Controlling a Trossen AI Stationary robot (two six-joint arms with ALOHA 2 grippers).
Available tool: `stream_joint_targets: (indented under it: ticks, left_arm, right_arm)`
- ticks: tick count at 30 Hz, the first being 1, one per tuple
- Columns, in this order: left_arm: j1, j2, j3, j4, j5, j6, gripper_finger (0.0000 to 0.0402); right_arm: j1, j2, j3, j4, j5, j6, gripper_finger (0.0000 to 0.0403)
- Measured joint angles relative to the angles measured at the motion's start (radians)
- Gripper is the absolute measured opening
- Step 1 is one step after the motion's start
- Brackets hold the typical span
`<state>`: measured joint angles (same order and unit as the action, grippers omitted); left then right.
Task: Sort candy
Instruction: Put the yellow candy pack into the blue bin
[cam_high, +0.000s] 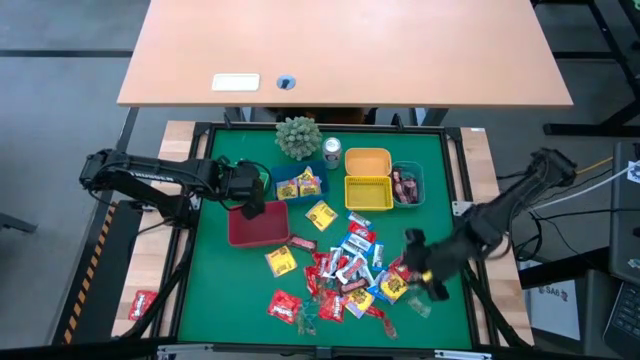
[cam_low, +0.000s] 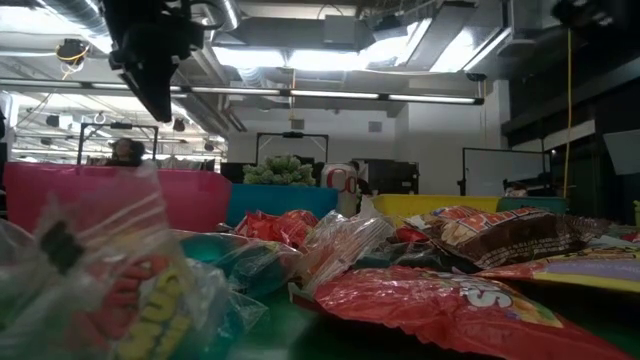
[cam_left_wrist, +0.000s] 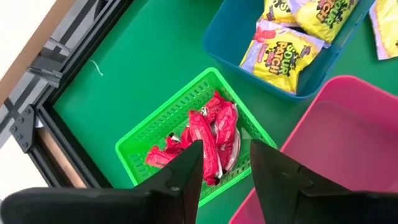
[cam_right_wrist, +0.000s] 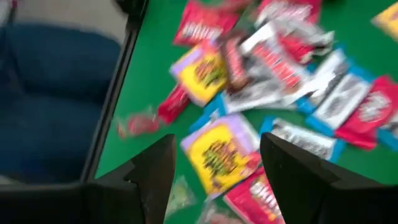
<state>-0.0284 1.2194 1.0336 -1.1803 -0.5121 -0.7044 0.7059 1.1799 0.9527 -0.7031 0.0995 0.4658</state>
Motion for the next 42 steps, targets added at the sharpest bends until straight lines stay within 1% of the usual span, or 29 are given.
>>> stream_joint_targets:
  ticks: [4,8,16,22,28,36,39,42]
  left_arm:
    - [0.000,0.000,0.000,0.016,0.001,0.000,0.0119]
    - [0.000,0.000,0.000,0.025,0.002,0.000,0.0119]
    - [0.000,0.000,0.000,0.025,0.002,0.000,0.0119]
    - [0.000,0.000,0.000,0.025,0.002,0.000,0.0119]
    - [-0.001,0.000,0.000,0.025,0.002,0.000,0.0119]
    - [-0.002,0.000,0.000,0.033,0.000,0.000,0.0119]
    - [-0.001,0.000,0.000,0.033,0.000,0.000,0.0119]
    - [-0.001,0.000,0.000,0.034,0.000,0.000,0.0119]
  right_arm:
    - [0.080,0.097,0.000,0.001,0.045,0.001,0.0234]
    - [0.116,0.199,0.000,0.000,0.089,0.001,0.0234]
    - [0.112,0.376,0.000,-0.003,0.086,-0.001,0.0234]
    - [0.112,0.474,0.000,0.004,0.066,0.001,0.0234]
    - [0.112,0.518,0.000,0.024,0.074,0.000,0.0234]
    - [0.112,0.525,0.000,0.030,0.065,0.001,0.0232]
    - [0.112,0.525,0.000,0.030,0.063,0.001,0.0216]
    - [0.112,0.525,0.000,0.031,0.062,0.001,0.0183]
